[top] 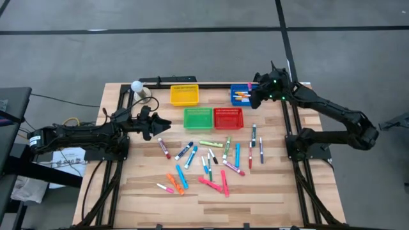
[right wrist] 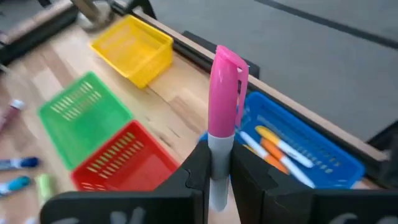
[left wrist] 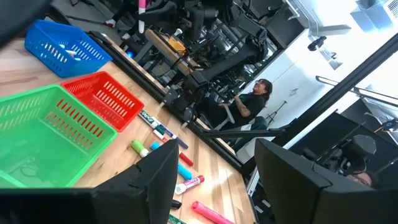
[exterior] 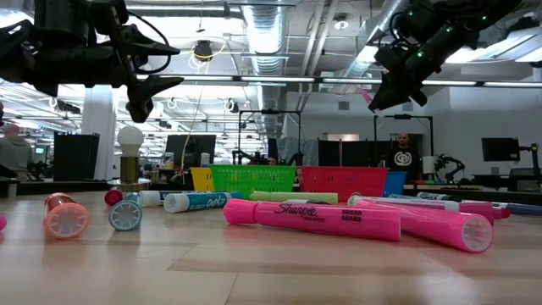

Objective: Pick & Place Markers
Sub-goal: Put the pink highlighter into the blue bin

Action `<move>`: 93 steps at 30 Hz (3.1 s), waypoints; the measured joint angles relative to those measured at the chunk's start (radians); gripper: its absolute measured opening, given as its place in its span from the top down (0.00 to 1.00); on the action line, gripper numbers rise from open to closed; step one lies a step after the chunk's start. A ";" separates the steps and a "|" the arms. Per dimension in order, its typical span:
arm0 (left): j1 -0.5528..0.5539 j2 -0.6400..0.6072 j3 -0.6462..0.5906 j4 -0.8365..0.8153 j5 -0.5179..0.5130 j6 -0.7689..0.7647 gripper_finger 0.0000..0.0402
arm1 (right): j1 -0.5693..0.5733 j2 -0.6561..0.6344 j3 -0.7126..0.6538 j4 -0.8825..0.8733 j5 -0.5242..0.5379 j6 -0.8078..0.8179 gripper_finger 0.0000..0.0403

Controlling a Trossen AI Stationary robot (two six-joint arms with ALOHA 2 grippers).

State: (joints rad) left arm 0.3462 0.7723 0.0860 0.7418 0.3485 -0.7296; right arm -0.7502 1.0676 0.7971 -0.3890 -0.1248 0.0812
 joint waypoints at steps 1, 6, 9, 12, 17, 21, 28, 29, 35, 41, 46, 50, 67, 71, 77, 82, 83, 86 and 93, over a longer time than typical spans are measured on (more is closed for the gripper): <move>0.000 0.000 0.000 0.000 0.000 0.000 0.48 | -0.002 0.000 0.000 -0.006 0.006 -0.012 0.92; 0.000 0.000 0.000 0.003 0.000 0.000 0.48 | -0.015 0.012 0.004 -0.023 0.027 -0.077 0.92; 0.000 0.000 0.001 0.010 -0.003 0.000 0.48 | -0.030 0.060 0.041 -0.058 0.027 -0.114 0.91; 0.000 0.000 0.001 0.014 -0.004 0.000 0.48 | -0.040 0.137 0.105 -0.094 0.027 -0.171 0.91; 0.000 0.000 0.001 0.019 -0.004 0.000 0.48 | -0.061 0.287 0.254 -0.207 0.028 -0.294 0.91; 0.000 0.000 0.001 0.024 -0.004 0.003 0.48 | -0.072 0.402 0.361 -0.302 0.028 -0.391 0.90; 0.000 0.000 0.001 0.027 -0.004 0.071 0.48 | -0.077 0.565 0.479 -0.427 0.064 -0.516 0.90; 0.000 0.000 0.001 0.028 -0.004 0.073 0.48 | -0.077 0.582 0.486 -0.443 0.077 -0.533 0.90; 0.000 0.000 0.001 0.030 -0.004 0.075 0.48 | -0.077 0.660 0.492 -0.479 0.118 -0.618 0.89; 0.000 0.000 0.001 0.030 -0.004 0.101 0.48 | -0.076 0.729 0.492 -0.478 0.140 -0.679 0.89; 0.000 0.000 0.001 0.031 -0.004 0.105 0.48 | -0.075 0.790 0.492 -0.473 0.155 -0.695 0.88; 0.000 0.000 0.001 0.031 -0.004 0.105 0.48 | -0.075 0.830 0.492 -0.458 0.169 -0.694 0.88; 0.000 0.000 0.002 0.038 -0.004 0.105 0.48 | -0.077 0.851 0.492 -0.415 0.207 -0.710 0.84; 0.000 0.000 0.002 0.038 -0.004 0.105 0.48 | -0.077 0.851 0.492 -0.417 0.207 -0.710 0.78; 0.000 0.000 0.002 0.039 -0.004 0.105 0.48 | -0.071 0.851 0.492 -0.418 0.214 -0.705 0.69; 0.000 0.000 0.002 0.043 -0.004 0.105 0.48 | -0.051 0.821 0.492 -0.437 0.317 -0.634 0.68; 0.000 0.000 0.002 0.044 -0.004 0.105 0.48 | -0.047 0.807 0.492 -0.449 0.329 -0.630 0.68; 0.000 0.000 0.002 0.044 -0.004 0.105 0.48 | -0.034 0.756 0.492 -0.455 0.334 -0.583 0.69; 0.000 0.000 0.002 0.045 -0.004 0.104 0.48 | 0.012 0.544 0.492 -0.447 0.232 -0.429 0.69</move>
State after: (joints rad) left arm 0.3462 0.7727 0.0875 0.7864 0.3447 -0.6251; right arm -0.7383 1.6113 1.2892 -0.8364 0.1074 -0.3476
